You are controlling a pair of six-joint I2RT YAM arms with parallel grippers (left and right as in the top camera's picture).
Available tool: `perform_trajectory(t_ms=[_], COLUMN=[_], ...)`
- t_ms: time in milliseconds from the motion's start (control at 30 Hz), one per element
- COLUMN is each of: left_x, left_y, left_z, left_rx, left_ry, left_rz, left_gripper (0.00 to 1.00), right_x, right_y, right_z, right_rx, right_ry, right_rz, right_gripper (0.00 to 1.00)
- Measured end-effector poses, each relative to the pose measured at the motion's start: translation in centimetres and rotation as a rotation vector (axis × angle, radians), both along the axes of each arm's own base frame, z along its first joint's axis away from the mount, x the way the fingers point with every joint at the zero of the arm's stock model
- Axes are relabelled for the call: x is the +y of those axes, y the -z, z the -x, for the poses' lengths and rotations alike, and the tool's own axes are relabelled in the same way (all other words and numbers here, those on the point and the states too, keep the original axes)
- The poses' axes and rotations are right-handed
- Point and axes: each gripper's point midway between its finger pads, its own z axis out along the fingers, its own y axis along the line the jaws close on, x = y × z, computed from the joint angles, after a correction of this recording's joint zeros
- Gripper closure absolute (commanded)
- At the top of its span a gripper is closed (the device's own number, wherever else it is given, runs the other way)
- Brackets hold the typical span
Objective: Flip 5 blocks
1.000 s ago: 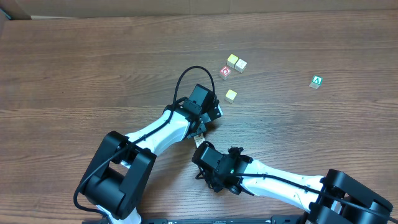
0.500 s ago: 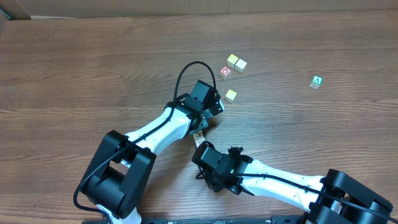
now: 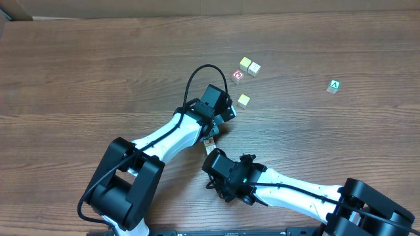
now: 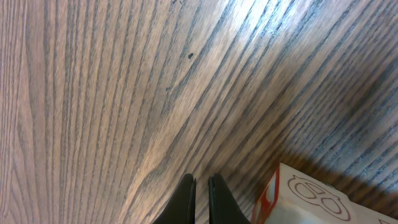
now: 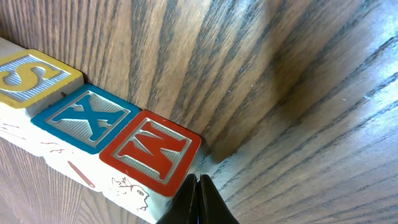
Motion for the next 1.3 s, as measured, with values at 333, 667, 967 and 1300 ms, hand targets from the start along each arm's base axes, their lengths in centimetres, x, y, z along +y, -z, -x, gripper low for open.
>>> perform_trajectory(t_ms=[333, 667, 967, 1300], left_x=[0.2, 0.3, 0.2, 0.2], left_y=[-0.1, -0.1, -0.2, -0.3], left_z=[-0.1, -0.3, -0.5, -0.7], left_rx=[-0.007, -0.015, -0.025, -0.036], left_ry=[-0.005, -0.009, -0.009, -0.012], left_rz=[-0.012, -0.017, -0.013, -0.013], left_gripper=[0.96, 0.96, 0.96, 0.96], right_x=[0.6, 0.9, 1.2, 1.4], right_y=[0.6, 0.6, 0.4, 0.4], right_z=[0.2, 0.1, -0.1, -0.2], right_rx=[0.001, -0.002, -0.010, -0.012], right_ry=[-0.010, -0.004, -0.001, -0.001], right_rz=[-0.004, -0.016, -0.030, -0.037], right_gripper=[0.96, 0.96, 0.96, 0.96])
